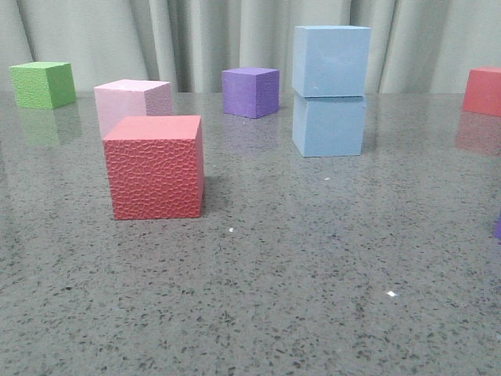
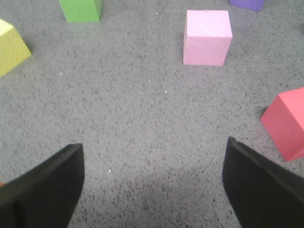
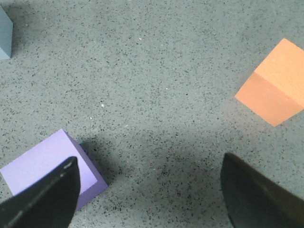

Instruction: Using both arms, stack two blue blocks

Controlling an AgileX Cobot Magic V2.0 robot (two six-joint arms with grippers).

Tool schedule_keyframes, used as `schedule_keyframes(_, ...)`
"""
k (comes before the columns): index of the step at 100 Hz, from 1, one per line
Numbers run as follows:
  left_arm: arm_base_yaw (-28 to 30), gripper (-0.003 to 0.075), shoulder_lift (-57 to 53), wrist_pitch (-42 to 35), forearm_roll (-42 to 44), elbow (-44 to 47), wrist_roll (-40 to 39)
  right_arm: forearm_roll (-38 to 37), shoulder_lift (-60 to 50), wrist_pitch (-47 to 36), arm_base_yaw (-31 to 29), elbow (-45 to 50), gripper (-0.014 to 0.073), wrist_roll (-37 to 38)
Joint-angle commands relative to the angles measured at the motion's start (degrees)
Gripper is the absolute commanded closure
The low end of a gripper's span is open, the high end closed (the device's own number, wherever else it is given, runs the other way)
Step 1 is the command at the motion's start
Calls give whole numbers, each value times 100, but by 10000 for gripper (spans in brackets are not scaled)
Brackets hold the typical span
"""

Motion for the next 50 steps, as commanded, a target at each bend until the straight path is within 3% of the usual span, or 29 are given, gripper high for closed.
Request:
schedule_keyframes(1, 17, 154, -200, -632, 0, 133, -241, -81, -30, -361, -33, -147, -6, -45)
schedule_keyframes(50, 17, 155, -326, -945, 0, 440, -410, -74, -30, -337, -33, -147, -6, -45)
